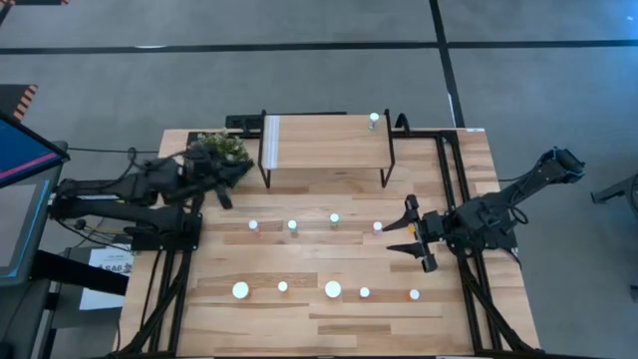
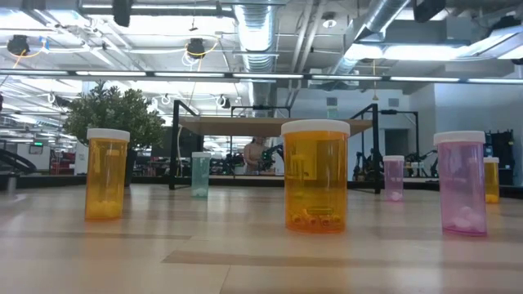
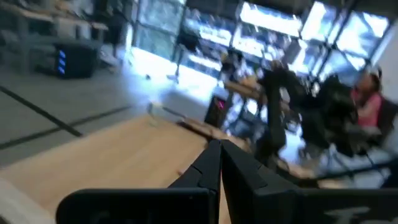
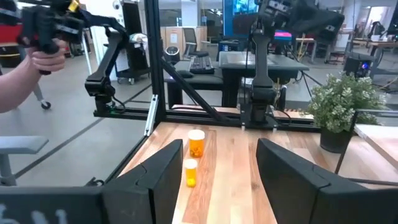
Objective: Pick and place medicine bottles onto shelf by color
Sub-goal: Put the top left pink pill bottle on the shelf
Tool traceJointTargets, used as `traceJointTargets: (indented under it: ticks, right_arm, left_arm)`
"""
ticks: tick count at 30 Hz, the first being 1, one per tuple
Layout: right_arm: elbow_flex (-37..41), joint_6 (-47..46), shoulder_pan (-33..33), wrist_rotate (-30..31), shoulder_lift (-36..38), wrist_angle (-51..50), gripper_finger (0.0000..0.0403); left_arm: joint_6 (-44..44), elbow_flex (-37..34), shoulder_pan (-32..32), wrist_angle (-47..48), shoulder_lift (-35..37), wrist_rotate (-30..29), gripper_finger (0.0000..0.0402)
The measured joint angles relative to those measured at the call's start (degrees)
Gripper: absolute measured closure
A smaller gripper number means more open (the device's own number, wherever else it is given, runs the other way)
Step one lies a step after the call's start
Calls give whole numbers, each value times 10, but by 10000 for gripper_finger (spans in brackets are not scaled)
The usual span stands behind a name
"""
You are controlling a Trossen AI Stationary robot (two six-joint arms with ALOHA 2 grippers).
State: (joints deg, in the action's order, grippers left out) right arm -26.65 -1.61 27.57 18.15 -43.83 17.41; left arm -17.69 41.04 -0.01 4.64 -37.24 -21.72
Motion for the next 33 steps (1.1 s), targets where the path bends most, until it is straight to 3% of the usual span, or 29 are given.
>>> traceJointTargets:
  ticks: [5,12,26,33]
  right_arm:
    - [0,-8,0,0,0,-4,178]
    - [0,-9,1,0,0,-4,178]
    - [0,-9,1,0,0,-4,178]
    - [0,-9,0,0,0,-4,178]
  left_arm:
    - [-8,0,0,4,-22,117,401]
    - [-65,0,-9,140,-37,122,391]
    - [-204,0,-39,349,-140,129,227]
    - [-220,0,-40,413,-188,139,182]
